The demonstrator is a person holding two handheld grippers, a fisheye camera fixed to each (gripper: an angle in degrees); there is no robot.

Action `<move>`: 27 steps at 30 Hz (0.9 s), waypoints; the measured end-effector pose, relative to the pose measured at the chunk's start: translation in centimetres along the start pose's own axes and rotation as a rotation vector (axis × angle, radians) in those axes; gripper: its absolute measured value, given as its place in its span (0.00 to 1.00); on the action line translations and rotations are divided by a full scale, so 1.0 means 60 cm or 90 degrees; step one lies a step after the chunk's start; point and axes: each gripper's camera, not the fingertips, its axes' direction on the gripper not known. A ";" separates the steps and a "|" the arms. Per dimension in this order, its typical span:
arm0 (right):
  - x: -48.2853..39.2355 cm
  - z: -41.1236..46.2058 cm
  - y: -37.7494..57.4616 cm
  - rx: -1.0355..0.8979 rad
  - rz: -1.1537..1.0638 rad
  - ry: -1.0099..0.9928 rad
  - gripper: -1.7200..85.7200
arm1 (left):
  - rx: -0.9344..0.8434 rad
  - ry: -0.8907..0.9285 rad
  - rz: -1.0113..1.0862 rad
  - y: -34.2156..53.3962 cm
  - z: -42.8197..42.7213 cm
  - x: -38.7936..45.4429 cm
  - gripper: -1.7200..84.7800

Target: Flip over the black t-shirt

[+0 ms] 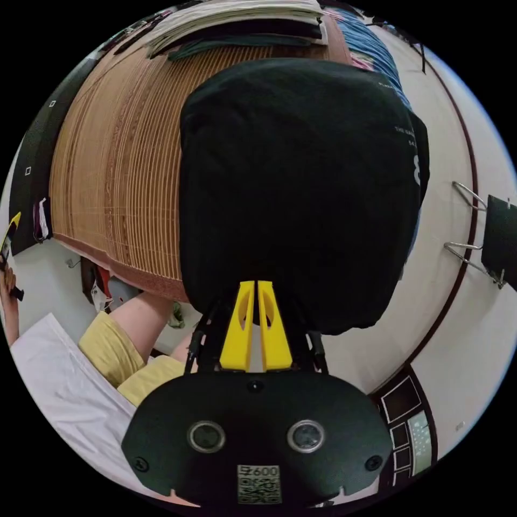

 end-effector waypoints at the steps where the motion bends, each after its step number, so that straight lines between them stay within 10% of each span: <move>1: 0.009 0.000 0.002 0.005 -0.014 -0.010 0.01 | 0.002 0.001 -0.011 0.013 -0.006 0.021 0.02; 8: 0.114 -0.107 0.159 0.279 -0.132 -0.110 0.01 | 0.016 0.099 -0.113 0.188 -0.072 0.402 0.04; 12: 0.213 -0.194 0.266 0.491 -0.215 -0.455 0.01 | 0.108 0.235 -0.100 0.274 -0.132 0.636 0.09; 15: 0.236 -0.209 0.296 0.541 -0.190 -0.260 0.02 | 0.107 0.296 -0.087 0.298 -0.163 0.776 0.12; 18: 0.245 -0.130 0.254 0.457 -0.163 -0.058 0.04 | 0.135 0.314 -0.127 0.327 -0.199 0.880 0.12; 27: 0.268 0.284 0.108 0.124 -0.112 -0.034 0.04 | 0.098 0.271 -0.227 0.501 -0.266 1.150 0.12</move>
